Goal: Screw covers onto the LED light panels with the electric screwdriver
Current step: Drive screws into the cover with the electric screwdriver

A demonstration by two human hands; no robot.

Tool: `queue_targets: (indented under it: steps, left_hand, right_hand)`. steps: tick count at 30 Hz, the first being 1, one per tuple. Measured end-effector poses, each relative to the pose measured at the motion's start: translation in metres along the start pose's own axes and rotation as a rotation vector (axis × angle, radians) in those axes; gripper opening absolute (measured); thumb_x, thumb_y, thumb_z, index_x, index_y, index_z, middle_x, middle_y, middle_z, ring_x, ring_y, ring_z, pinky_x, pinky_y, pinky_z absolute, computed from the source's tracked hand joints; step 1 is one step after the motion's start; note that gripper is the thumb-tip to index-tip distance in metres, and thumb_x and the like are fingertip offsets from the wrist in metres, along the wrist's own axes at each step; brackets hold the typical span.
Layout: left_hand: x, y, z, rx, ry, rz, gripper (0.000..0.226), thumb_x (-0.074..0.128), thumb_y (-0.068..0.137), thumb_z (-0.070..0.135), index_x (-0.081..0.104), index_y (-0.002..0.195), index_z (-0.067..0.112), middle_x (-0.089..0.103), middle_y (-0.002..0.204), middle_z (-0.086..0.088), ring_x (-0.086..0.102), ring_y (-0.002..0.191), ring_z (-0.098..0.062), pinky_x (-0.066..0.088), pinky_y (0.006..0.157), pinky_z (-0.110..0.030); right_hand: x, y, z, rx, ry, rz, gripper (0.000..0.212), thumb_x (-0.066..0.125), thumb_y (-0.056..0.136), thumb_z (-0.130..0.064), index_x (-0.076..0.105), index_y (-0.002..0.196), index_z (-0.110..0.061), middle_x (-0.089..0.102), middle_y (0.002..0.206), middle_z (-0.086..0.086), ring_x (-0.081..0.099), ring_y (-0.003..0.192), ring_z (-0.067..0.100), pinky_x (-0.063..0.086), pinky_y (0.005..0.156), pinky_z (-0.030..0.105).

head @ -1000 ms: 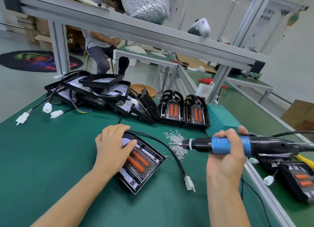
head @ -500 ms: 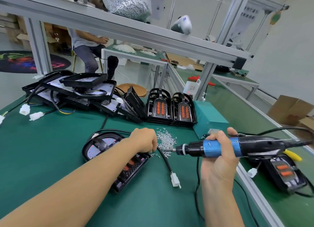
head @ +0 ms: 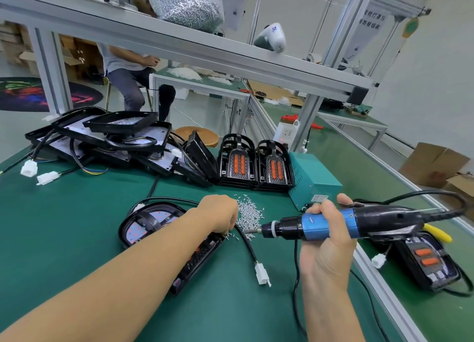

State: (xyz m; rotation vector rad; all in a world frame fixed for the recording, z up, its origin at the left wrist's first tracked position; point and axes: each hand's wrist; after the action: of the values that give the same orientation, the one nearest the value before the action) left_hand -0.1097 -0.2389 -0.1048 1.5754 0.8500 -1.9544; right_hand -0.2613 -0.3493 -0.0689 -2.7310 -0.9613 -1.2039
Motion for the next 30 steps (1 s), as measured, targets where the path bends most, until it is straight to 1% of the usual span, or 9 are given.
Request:
queue_targets:
  steps: [3, 6, 11, 16, 18, 20, 23, 25, 30]
  left_hand:
    - [0.003, 0.001, 0.002, 0.008, 0.04, 0.021, 0.019, 0.06, 0.08, 0.002, 0.067, 0.078, 0.019, 0.071, 0.091, -0.004, 0.059, 0.077, -0.024, 0.049, 0.066, -0.03]
    - [0.006, 0.003, 0.001, -0.018, 0.053, 0.033, 0.016, 0.06, 0.081, 0.0, 0.057, 0.074, 0.014, 0.067, 0.089, -0.008, 0.055, 0.075, -0.025, 0.05, 0.068, -0.033]
    - [0.008, 0.005, 0.001, -0.082, 0.014, 0.029, 0.038, 0.066, 0.081, 0.003, 0.038, 0.058, 0.013, 0.046, 0.061, 0.0, 0.055, 0.073, -0.026, 0.046, 0.062, -0.033]
    - [0.01, 0.001, 0.003, -0.068, 0.061, -0.009, 0.036, 0.049, 0.088, -0.002, 0.029, 0.061, 0.012, 0.038, 0.064, -0.003, 0.049, 0.073, -0.029, 0.038, 0.061, -0.033]
    - [0.009, -0.002, 0.004, -0.063, 0.053, -0.018, 0.034, 0.042, 0.087, -0.006, 0.028, 0.062, 0.012, 0.043, 0.069, -0.012, 0.045, 0.068, -0.028, 0.035, 0.06, -0.032]
    - [0.003, -0.006, 0.003, -0.055, -0.06, 0.02, 0.03, 0.04, 0.083, -0.007, 0.031, 0.06, 0.01, 0.046, 0.072, -0.023, 0.048, 0.065, -0.031, 0.034, 0.059, -0.034]
    - [-0.008, -0.016, -0.008, -0.022, -0.461, 0.175, 0.018, 0.051, 0.082, 0.0, 0.06, 0.066, 0.003, 0.062, 0.063, -0.007, 0.057, 0.057, -0.016, 0.046, 0.056, -0.022]
    - [-0.013, -0.031, -0.018, 0.005, -0.741, 0.243, 0.012, 0.062, 0.079, 0.004, 0.068, 0.07, 0.008, 0.068, 0.061, -0.004, 0.058, 0.053, -0.005, 0.047, 0.055, -0.016]
    - [-0.003, -0.076, -0.035, 0.045, -1.197, 0.274, 0.015, 0.073, 0.076, -0.002, 0.074, 0.072, 0.013, 0.07, 0.068, -0.01, 0.061, 0.06, -0.013, 0.051, 0.062, -0.019]
  right_hand:
    - [0.0, 0.0, 0.001, -0.002, -0.006, 0.001, 0.03, 0.055, 0.086, 0.007, 0.056, 0.094, -0.022, 0.057, 0.065, -0.008, 0.055, 0.064, 0.01, 0.05, 0.062, 0.02]
    - [-0.001, 0.0, 0.002, -0.001, -0.014, -0.01, 0.03, 0.055, 0.085, 0.006, 0.055, 0.095, -0.022, 0.056, 0.065, -0.008, 0.054, 0.065, 0.011, 0.05, 0.063, 0.02]
    - [-0.004, 0.0, 0.001, -0.002, -0.026, -0.007, 0.03, 0.057, 0.084, 0.005, 0.056, 0.095, -0.023, 0.055, 0.067, -0.005, 0.055, 0.065, 0.012, 0.05, 0.065, 0.021]
    - [-0.004, -0.001, -0.001, -0.002, -0.034, 0.004, 0.031, 0.056, 0.086, 0.007, 0.057, 0.094, -0.023, 0.056, 0.065, -0.006, 0.055, 0.065, 0.011, 0.048, 0.068, 0.023]
    - [-0.003, -0.001, -0.003, -0.002, -0.024, -0.007, 0.031, 0.056, 0.086, 0.007, 0.057, 0.094, -0.024, 0.056, 0.065, -0.007, 0.054, 0.066, 0.011, 0.048, 0.065, 0.022]
    - [-0.003, -0.001, -0.007, -0.001, -0.003, -0.016, 0.031, 0.054, 0.087, 0.007, 0.056, 0.094, -0.024, 0.056, 0.064, -0.008, 0.054, 0.066, 0.011, 0.049, 0.065, 0.021]
    - [-0.002, 0.0, -0.015, -0.007, 0.038, -0.02, 0.03, 0.053, 0.088, 0.006, 0.056, 0.094, -0.023, 0.056, 0.063, -0.009, 0.054, 0.063, 0.009, 0.05, 0.064, 0.019]
    - [-0.001, 0.001, -0.021, 0.0, 0.082, -0.027, 0.03, 0.053, 0.088, 0.005, 0.056, 0.095, -0.024, 0.056, 0.064, -0.008, 0.054, 0.063, 0.009, 0.05, 0.065, 0.019]
    - [0.01, -0.005, -0.027, 0.055, 0.251, -0.052, 0.028, 0.057, 0.083, 0.003, 0.059, 0.09, -0.024, 0.055, 0.062, -0.008, 0.054, 0.059, 0.008, 0.051, 0.072, 0.023]
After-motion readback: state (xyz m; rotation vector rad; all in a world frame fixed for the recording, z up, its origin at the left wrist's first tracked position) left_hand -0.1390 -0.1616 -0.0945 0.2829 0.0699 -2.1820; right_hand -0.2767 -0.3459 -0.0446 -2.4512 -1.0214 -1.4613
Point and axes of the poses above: each hand's wrist, its own y-axis towards the middle knuckle, its own x-axis out of the palm, z = x × y
